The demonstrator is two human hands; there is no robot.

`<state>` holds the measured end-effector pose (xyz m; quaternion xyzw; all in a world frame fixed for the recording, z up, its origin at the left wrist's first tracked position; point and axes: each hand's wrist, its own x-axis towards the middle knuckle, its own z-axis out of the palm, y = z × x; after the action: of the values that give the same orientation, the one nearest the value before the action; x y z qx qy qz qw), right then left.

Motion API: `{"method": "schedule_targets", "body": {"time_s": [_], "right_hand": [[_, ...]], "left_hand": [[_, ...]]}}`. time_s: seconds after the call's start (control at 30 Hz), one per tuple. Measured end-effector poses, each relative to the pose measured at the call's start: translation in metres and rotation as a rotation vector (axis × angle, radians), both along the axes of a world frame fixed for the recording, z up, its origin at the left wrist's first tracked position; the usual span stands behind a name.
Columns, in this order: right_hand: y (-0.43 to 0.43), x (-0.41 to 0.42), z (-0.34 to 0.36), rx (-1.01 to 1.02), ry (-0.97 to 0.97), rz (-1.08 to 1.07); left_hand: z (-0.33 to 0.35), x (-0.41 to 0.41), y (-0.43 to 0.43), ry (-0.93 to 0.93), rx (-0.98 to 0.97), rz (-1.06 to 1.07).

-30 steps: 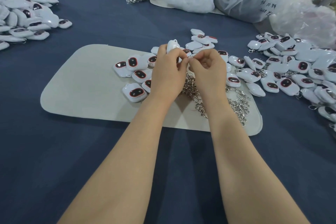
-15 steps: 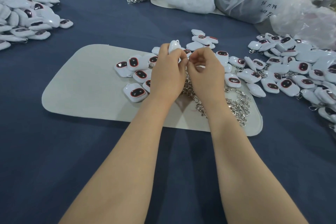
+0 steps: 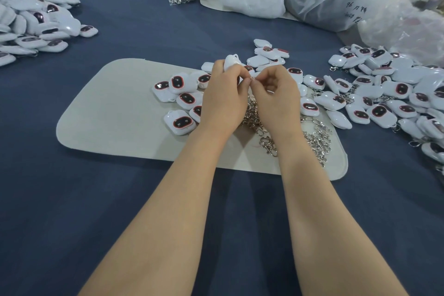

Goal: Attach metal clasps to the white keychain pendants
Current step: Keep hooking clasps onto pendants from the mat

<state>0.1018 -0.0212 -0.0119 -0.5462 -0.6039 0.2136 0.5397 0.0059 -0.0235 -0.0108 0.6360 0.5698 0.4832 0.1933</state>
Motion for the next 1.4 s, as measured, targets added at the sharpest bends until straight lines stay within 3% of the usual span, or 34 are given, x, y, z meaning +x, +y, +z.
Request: {"method": "schedule_targets", "body": {"time_s": [0.47, 0.67, 0.83, 0.97, 1.4], "right_hand": [[-0.0027, -0.0015, -0.0003, 0.023, -0.1, 0.042], [-0.0025, -0.0015, -0.0006, 0.01, -0.044, 0.003], [-0.0004, 0.0036, -0.0008, 0.008, 0.052, -0.111], [0.0012, 0.0079, -0.0018, 0.01, 0.048, -0.199], [-0.0002, 0.0044, -0.0025, 0.045, -0.046, -0.185]], "left_hand": [[-0.0005, -0.002, 0.0029, 0.004, -0.046, 0.026], [-0.0011, -0.001, 0.003, -0.034, -0.053, 0.004], [0.0025, -0.0003, -0.0022, -0.159, -0.005, -0.07], [0.006, 0.0021, -0.0049, -0.266, -0.091, -0.099], [0.0024, 0.0, -0.0034, -0.19, -0.122, -0.131]]}}
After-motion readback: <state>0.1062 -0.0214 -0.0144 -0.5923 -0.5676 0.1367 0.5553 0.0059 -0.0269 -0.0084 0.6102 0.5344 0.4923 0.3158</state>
